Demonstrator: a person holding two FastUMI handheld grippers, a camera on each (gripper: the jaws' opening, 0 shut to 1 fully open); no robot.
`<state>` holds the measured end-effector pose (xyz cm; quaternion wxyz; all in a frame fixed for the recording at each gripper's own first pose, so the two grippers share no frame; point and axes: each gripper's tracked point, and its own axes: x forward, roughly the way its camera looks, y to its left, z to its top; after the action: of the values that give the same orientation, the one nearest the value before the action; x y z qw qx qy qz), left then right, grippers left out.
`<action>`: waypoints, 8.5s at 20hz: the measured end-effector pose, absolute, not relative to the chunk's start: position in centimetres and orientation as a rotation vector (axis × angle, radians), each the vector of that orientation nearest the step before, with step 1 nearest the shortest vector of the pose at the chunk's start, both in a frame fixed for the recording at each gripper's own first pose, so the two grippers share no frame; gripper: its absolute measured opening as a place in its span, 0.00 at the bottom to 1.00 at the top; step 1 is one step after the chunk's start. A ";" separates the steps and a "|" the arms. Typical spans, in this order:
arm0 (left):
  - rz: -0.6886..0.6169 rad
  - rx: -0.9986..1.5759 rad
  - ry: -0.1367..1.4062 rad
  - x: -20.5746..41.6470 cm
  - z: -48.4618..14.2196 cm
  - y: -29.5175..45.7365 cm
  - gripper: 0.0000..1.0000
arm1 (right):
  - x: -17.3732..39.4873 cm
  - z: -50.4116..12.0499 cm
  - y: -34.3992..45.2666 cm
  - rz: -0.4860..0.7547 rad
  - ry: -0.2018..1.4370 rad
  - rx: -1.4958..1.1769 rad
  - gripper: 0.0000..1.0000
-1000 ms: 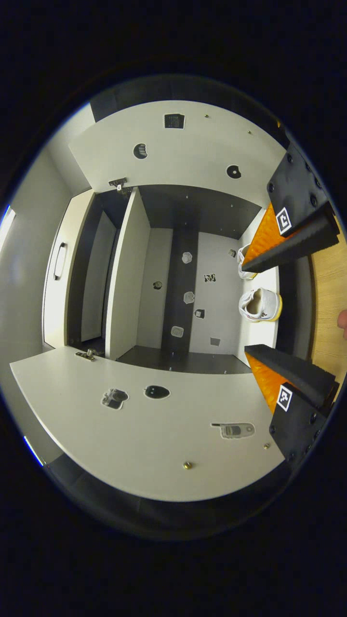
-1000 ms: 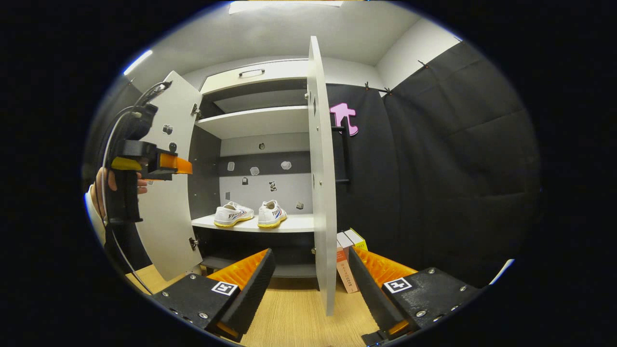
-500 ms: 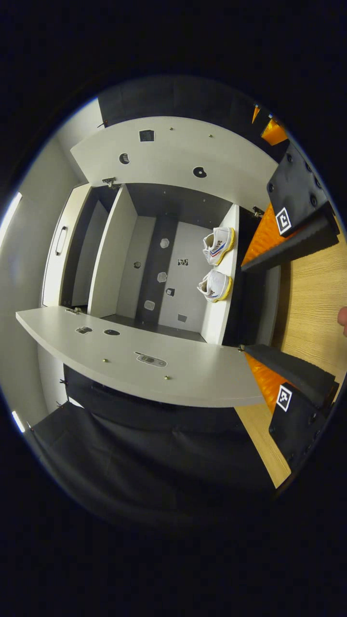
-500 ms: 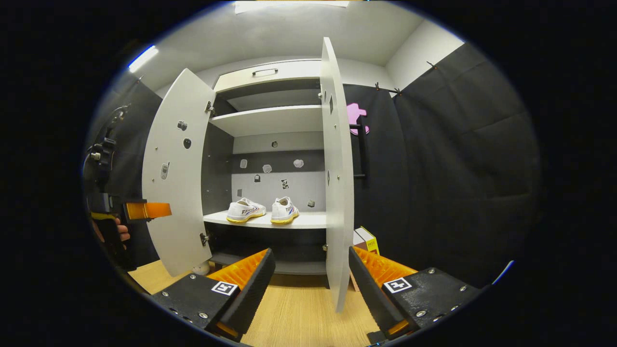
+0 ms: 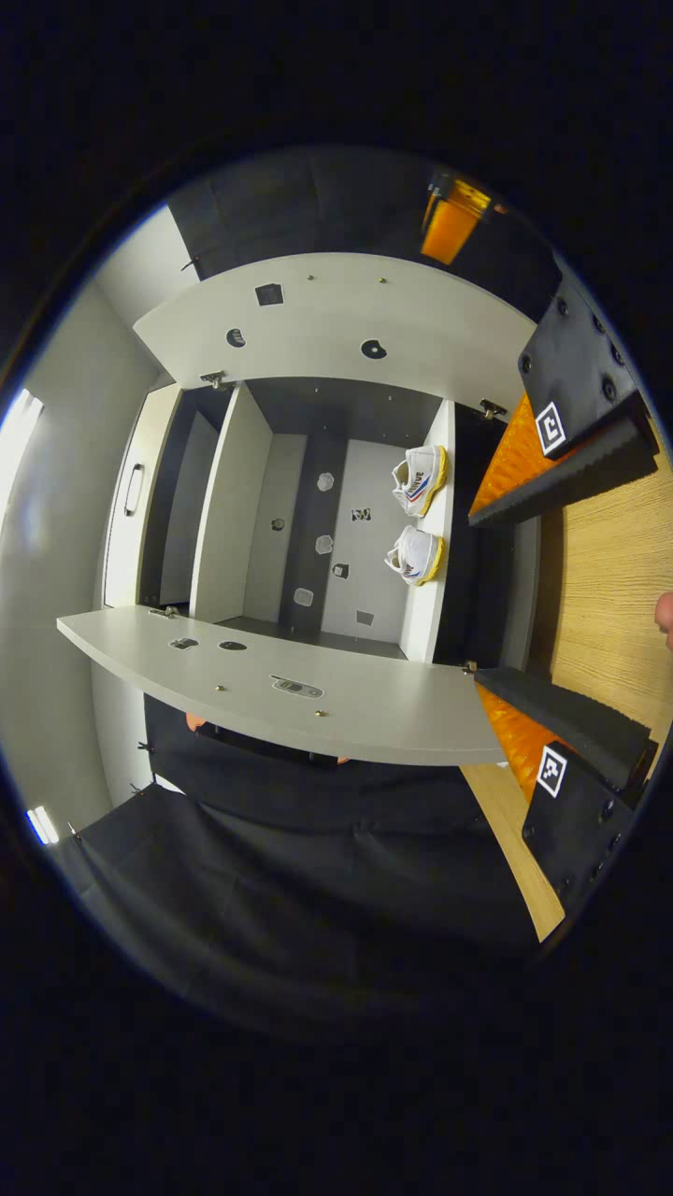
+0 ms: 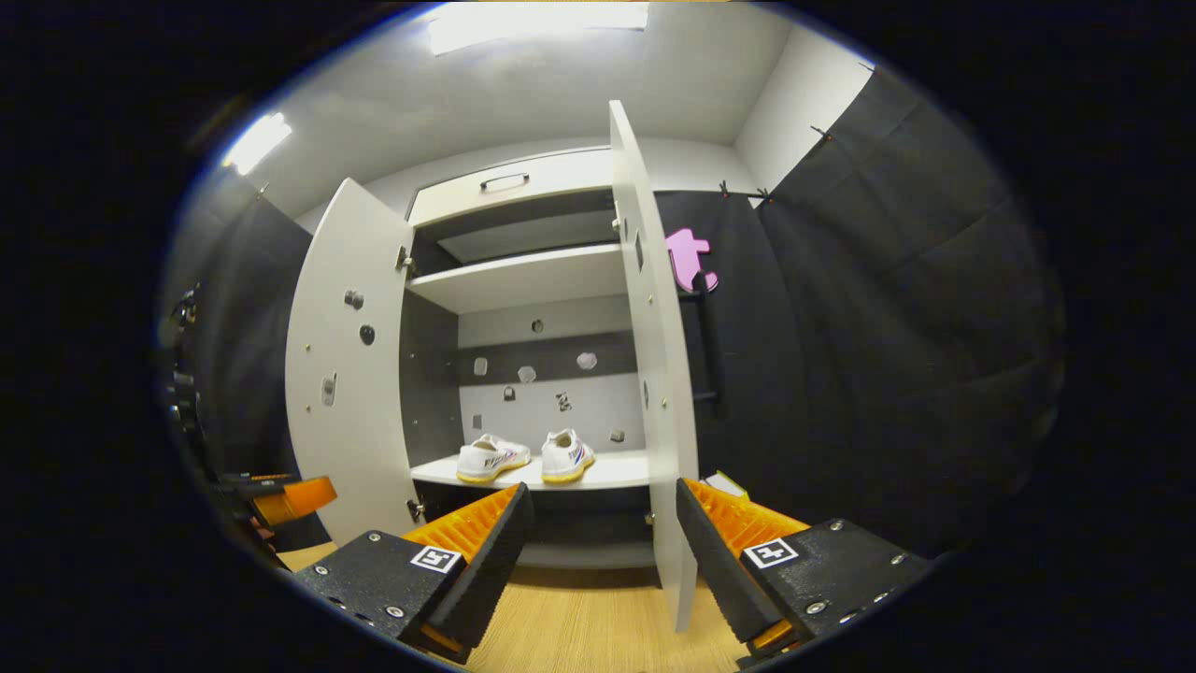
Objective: Grab one shoe with the right hand and put it into the shoe cabinet, grab the other shoe with the left hand and put it into the shoe cabinet; then close the right door with the right hand and the left door with the left hand.
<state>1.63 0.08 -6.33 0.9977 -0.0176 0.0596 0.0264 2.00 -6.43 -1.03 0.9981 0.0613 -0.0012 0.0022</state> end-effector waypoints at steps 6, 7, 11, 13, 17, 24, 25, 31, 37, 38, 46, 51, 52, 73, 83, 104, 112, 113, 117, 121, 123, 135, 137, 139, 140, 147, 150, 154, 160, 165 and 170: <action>0.014 -0.036 0.140 0.8 -7.7 -1.3 0.97 | 6.2 6.0 -17.4 -0.168 -0.069 -0.059 0.98; 0.004 -0.036 0.144 0.7 -7.9 -1.6 0.97 | 7.0 6.6 -18.8 -0.190 -0.066 -0.072 0.94; -0.020 -0.031 0.150 0.4 -8.2 -2.2 0.97 | 10.3 7.5 -22.6 -0.249 -0.064 -0.111 0.94; -0.015 -0.028 0.144 0.5 -8.1 -2.1 0.97 | 12.0 7.1 -22.6 -0.227 -0.051 -0.092 0.94; -0.013 -0.034 0.155 0.7 -8.4 -2.0 0.97 | 13.8 5.8 -21.5 -0.199 -0.026 -0.101 0.94; 0.002 -0.048 0.168 0.9 -9.1 -1.2 0.97 | 14.0 5.9 -19.5 -0.146 -0.049 -0.076 0.87; 0.000 -0.048 0.168 1.0 -9.0 -1.2 0.97 | 14.0 6.1 -18.9 -0.139 -0.056 -0.086 0.87; -0.011 -0.031 0.179 0.9 -9.1 -0.8 0.97 | 14.0 6.0 -13.3 -0.038 -0.057 -0.051 0.86; 0.001 -0.024 0.178 0.6 -9.0 0.2 0.97 | 15.2 5.7 -8.4 0.063 -0.046 -0.030 0.86; 0.002 -0.024 0.177 0.7 -9.0 0.4 0.97 | 15.4 5.7 -7.7 0.078 -0.047 -0.028 0.86; 0.026 -0.032 0.193 0.4 -9.5 1.3 0.97 | 18.6 5.9 -1.4 0.190 -0.057 0.029 0.91; 0.041 -0.040 0.201 0.4 -9.7 2.0 0.97 | 20.8 4.1 1.6 0.222 -0.021 0.024 0.91; 0.043 -0.040 0.202 0.4 -9.7 2.1 0.97 | 21.5 4.2 1.4 0.209 -0.024 0.016 0.89; 0.045 -0.051 0.221 0.8 -10.5 4.4 0.97 | 27.7 2.3 4.4 0.174 0.048 0.035 0.91; 0.030 -0.047 0.207 0.6 -9.5 3.9 0.97 | 20.6 4.5 3.7 0.165 -0.016 0.013 0.92; 0.102 -0.091 0.084 1.5 -2.2 6.1 0.97 | 5.4 -5.8 3.2 0.097 0.096 0.091 0.92; 0.344 0.015 -0.019 5.5 5.0 19.2 0.94 | 4.9 -6.4 1.8 0.076 0.106 0.088 0.92; 0.352 -0.002 -0.013 6.7 4.8 20.6 0.94 | 4.8 -6.3 1.9 0.080 0.108 0.087 0.92; 0.376 -0.039 0.001 9.1 4.6 24.5 0.94 | 4.8 -6.1 1.7 0.072 0.103 0.071 0.92; 0.371 0.007 -0.003 10.8 5.0 23.7 0.97 | 5.0 -6.5 1.5 0.065 0.110 0.073 0.92; 0.374 0.031 -0.018 11.4 5.9 23.8 0.99 | 5.2 -6.5 1.4 0.063 0.109 0.072 0.92; 0.264 0.062 -0.004 12.1 5.5 18.9 0.89 | 5.9 -6.5 1.6 0.075 0.104 0.075 0.92; 0.227 0.046 0.001 12.4 5.4 17.6 0.94 | 5.8 -6.3 1.3 0.069 0.101 0.079 0.92; 0.196 0.041 0.003 12.7 5.2 16.0 0.99 | 5.7 -6.0 0.8 0.055 0.089 0.072 0.92; 0.178 0.038 0.006 13.0 5.0 15.1 0.94 | 5.6 -6.0 0.5 0.048 0.088 0.067 0.92; 0.021 -0.003 0.023 15.7 4.1 9.1 0.89 | 5.0 -6.1 -0.8 0.013 0.091 0.067 0.92; -0.083 -0.106 0.014 16.1 4.2 6.1 0.95 | 4.9 -6.0 -1.2 -0.002 0.087 0.064 0.92; -0.114 -0.072 0.032 17.6 3.8 3.7 0.99 | 4.6 -5.6 -1.8 -0.018 0.082 0.064 0.92; -0.166 -0.068 0.076 20.7 1.4 -0.5 0.95 | 4.2 -5.4 -3.1 -0.051 0.081 0.062 0.92; -0.171 -0.079 0.092 22.9 0.8 -1.7 0.96 | 4.2 -5.2 -4.6 -0.082 0.073 0.054 0.92; -0.158 -0.058 0.091 24.7 0.4 -2.7 0.96 | 3.8 -4.5 -6.1 -0.104 0.065 0.054 0.92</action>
<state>24.67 -2.66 0.36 0.9954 -0.0288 0.0452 -0.0789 3.79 -6.09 -4.45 0.9978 0.0270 0.0325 -0.0519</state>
